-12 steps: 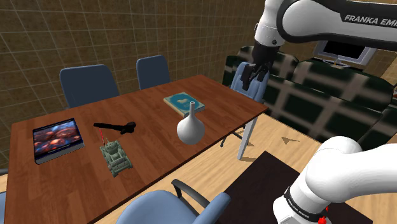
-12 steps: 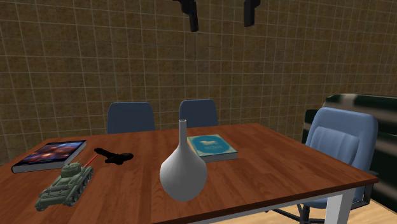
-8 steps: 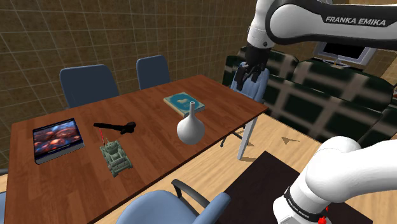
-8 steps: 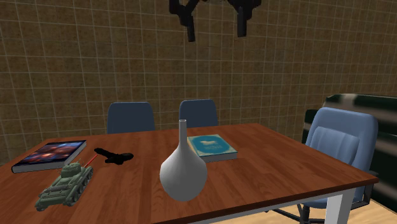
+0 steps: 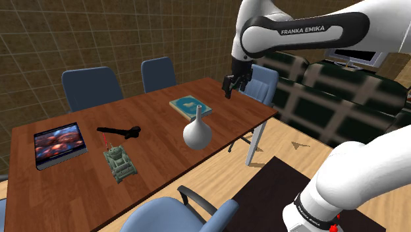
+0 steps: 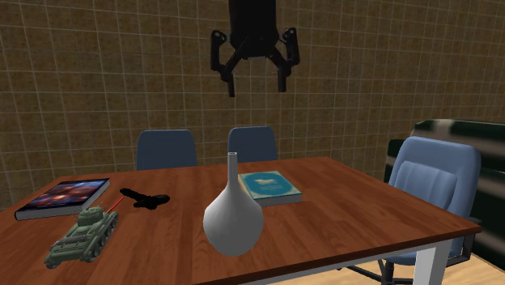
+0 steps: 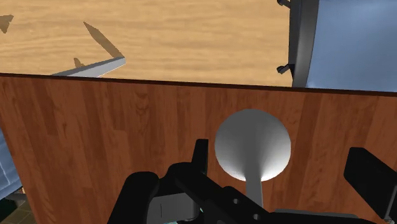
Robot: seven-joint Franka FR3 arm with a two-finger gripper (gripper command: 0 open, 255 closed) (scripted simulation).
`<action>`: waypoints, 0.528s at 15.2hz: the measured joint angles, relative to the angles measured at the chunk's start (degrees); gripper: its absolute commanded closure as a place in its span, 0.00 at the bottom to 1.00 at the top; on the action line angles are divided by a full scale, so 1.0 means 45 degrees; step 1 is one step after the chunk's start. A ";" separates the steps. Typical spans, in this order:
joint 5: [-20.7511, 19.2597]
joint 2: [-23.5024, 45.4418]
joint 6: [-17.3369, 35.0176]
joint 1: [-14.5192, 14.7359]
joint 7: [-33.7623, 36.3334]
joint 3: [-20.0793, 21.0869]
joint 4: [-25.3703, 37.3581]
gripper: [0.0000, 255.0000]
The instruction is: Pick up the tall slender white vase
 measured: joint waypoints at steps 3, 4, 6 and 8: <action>0.0074 0.1644 0.0657 -0.0044 -0.0076 -0.0088 0.0829 0.00; 0.0113 0.2153 0.0796 -0.0049 -0.0095 -0.0105 0.1133 0.00; 0.0192 0.3135 0.1119 -0.0052 -0.0119 -0.0127 0.1678 0.00; 0.0275 0.4101 0.1422 -0.0066 -0.0179 -0.0160 0.2222 0.00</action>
